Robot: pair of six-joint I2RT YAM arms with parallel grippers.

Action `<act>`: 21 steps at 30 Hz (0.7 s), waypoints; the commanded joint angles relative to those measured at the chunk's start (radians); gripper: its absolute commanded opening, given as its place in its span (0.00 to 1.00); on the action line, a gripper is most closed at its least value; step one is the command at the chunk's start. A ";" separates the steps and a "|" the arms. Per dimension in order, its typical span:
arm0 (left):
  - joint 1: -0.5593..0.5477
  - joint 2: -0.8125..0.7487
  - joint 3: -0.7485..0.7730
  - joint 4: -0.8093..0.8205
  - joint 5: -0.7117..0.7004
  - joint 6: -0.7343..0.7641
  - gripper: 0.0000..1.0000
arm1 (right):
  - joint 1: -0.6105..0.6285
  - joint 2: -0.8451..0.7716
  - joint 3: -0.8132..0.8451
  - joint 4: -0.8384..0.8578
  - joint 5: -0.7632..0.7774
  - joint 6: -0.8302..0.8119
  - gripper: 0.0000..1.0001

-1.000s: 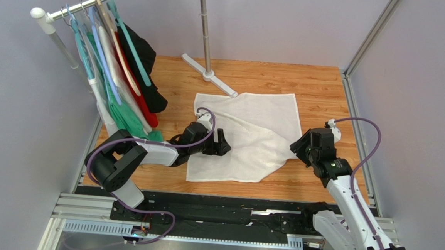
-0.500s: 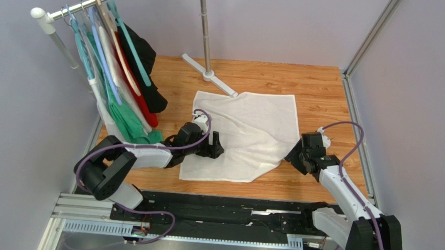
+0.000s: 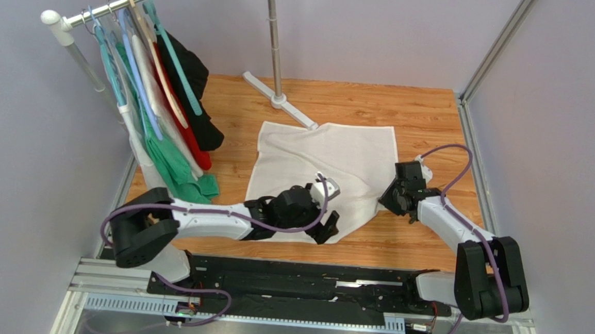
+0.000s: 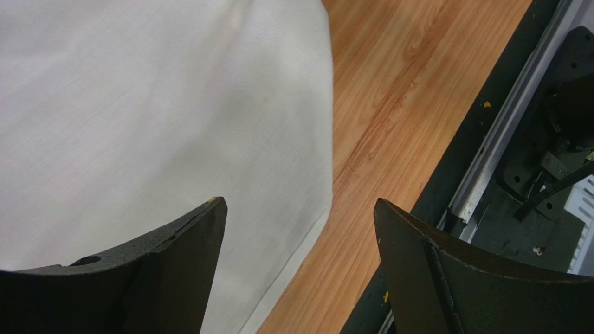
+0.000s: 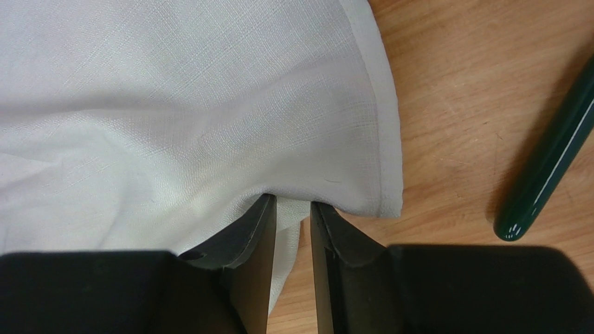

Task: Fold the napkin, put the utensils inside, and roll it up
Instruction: Flatten the napkin out

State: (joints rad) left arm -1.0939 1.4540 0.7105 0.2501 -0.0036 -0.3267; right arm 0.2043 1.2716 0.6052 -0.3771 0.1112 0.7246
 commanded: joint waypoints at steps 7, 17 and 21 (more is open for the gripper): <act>-0.118 0.270 0.196 0.058 -0.033 0.051 0.87 | -0.005 0.048 0.042 0.061 -0.007 -0.037 0.42; -0.136 0.417 0.294 -0.014 -0.131 0.054 0.84 | -0.005 0.064 0.008 0.060 0.008 -0.047 0.47; -0.136 0.453 0.345 -0.081 -0.148 0.045 0.74 | -0.005 0.086 0.001 0.072 -0.010 -0.039 0.45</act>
State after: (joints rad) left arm -1.2243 1.8851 0.9894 0.2382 -0.1162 -0.2844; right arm 0.2039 1.3373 0.6155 -0.3496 0.0990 0.6895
